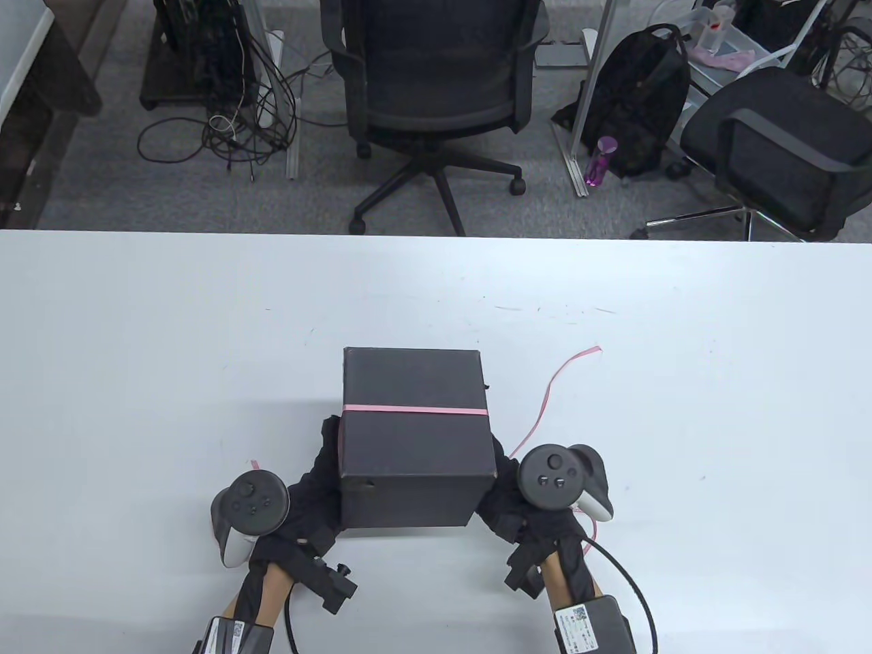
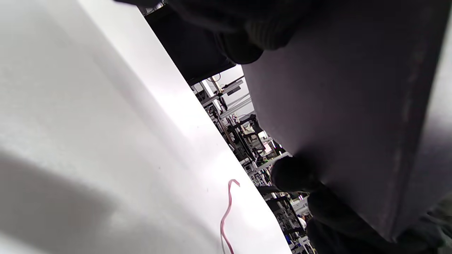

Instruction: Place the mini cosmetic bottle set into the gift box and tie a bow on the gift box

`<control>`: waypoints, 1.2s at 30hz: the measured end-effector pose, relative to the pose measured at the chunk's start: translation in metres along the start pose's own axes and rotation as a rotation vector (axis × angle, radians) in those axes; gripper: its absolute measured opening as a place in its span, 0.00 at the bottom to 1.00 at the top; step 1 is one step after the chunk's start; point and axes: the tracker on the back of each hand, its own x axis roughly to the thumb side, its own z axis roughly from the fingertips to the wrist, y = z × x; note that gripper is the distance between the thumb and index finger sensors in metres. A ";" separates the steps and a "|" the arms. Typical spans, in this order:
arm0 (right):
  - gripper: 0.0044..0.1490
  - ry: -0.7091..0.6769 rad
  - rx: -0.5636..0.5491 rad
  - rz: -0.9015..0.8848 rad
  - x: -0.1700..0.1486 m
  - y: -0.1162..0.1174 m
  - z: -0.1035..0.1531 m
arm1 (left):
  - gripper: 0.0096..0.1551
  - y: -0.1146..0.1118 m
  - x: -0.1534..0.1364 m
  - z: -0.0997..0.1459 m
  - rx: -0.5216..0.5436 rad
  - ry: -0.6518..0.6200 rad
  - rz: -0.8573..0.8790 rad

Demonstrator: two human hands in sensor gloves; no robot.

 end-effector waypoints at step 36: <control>0.30 -0.045 -0.354 0.005 0.013 -0.036 0.018 | 0.29 0.027 0.059 0.011 0.185 -0.098 -0.193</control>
